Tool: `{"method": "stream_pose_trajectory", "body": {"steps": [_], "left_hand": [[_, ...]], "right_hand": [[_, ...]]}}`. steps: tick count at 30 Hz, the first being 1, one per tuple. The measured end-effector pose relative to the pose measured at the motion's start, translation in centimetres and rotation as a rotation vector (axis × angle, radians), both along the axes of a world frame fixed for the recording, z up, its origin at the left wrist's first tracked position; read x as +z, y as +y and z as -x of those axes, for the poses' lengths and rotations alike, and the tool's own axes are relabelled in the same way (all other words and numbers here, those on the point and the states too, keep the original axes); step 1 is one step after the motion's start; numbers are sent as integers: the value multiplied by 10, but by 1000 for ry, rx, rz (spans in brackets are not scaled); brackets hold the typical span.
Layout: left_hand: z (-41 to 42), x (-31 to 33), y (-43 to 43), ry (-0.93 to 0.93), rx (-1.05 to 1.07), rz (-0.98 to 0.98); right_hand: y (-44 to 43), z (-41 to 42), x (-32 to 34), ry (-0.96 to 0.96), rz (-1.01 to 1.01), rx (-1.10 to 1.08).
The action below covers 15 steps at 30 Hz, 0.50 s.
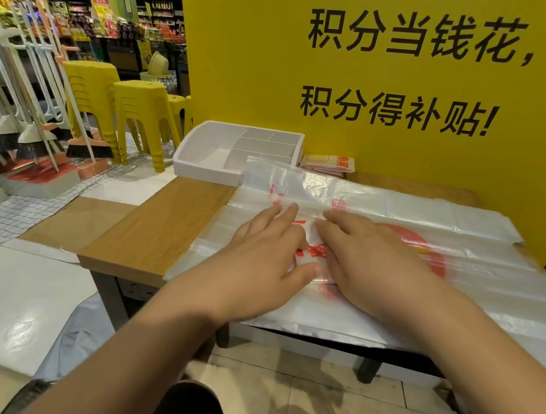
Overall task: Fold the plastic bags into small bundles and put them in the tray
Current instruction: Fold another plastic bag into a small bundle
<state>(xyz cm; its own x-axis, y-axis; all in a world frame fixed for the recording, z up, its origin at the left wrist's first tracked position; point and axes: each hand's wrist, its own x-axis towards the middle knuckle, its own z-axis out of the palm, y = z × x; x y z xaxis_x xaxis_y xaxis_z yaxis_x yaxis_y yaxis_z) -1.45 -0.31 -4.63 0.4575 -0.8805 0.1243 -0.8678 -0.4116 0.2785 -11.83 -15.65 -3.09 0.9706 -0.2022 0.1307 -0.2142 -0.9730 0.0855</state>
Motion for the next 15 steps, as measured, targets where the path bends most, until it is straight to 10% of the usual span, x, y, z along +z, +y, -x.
{"method": "stream_pose_trajectory", "body": {"steps": [15], "left_hand": [[-43,8,-2,233,-14,-211]], "right_hand": [[-51,-4,5,313,-356,204]]}}
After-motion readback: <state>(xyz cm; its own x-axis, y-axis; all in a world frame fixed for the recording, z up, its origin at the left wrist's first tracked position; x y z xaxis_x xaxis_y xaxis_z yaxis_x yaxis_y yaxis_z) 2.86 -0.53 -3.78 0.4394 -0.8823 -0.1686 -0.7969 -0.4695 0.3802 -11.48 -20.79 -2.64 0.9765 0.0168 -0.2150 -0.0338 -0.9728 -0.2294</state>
